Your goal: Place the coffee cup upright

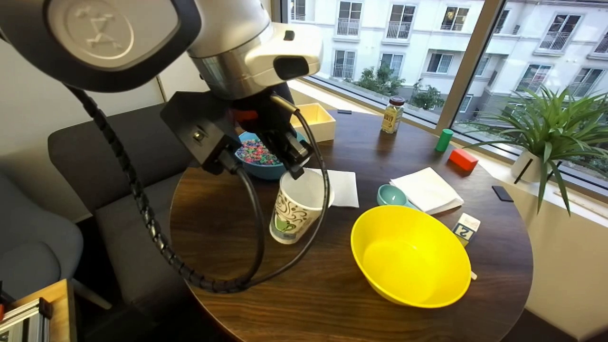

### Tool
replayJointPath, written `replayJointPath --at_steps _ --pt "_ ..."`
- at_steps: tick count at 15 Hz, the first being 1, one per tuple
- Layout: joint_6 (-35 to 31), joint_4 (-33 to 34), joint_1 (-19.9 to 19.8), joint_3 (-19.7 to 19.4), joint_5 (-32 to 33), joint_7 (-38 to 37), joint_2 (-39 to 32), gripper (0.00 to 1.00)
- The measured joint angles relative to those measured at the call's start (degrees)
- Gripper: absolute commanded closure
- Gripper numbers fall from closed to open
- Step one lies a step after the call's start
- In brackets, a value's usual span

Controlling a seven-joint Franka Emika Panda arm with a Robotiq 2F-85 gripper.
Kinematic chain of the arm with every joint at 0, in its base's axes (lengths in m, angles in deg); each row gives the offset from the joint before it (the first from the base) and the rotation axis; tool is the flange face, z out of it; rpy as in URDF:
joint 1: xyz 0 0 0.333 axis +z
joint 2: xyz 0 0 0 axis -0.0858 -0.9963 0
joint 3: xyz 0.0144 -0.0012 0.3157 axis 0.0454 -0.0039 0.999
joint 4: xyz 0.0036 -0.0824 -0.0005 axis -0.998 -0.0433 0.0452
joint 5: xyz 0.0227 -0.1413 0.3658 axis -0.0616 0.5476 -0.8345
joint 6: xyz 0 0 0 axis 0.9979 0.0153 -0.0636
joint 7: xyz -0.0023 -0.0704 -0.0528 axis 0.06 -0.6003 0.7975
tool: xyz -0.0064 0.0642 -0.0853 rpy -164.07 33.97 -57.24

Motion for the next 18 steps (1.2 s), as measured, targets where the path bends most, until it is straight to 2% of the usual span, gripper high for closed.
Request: replayJointPath --at_steps 4,5,6,8,15,16,18 --pt "-5.8 -3.3 -0.6 1.6 6.0 -6.3 0.7 0.99" --pt "-7.0 -4.0 -1.0 2.1 7.9 -7.9 0.7 0.71" --pt "-7.9 -4.6 -1.4 2.6 9.5 -9.3 0.8 0.69" --pt "-8.7 -5.6 -1.8 3.3 11.4 -11.4 1.0 0.57" --pt "-8.7 -5.9 -2.0 3.5 11.7 -12.8 4.9 0.04" --pt "-8.1 -5.9 -1.9 3.2 11.4 -12.4 5.8 0.00" --pt "-4.8 -5.4 -1.6 1.9 9.4 -10.1 8.0 0.00"
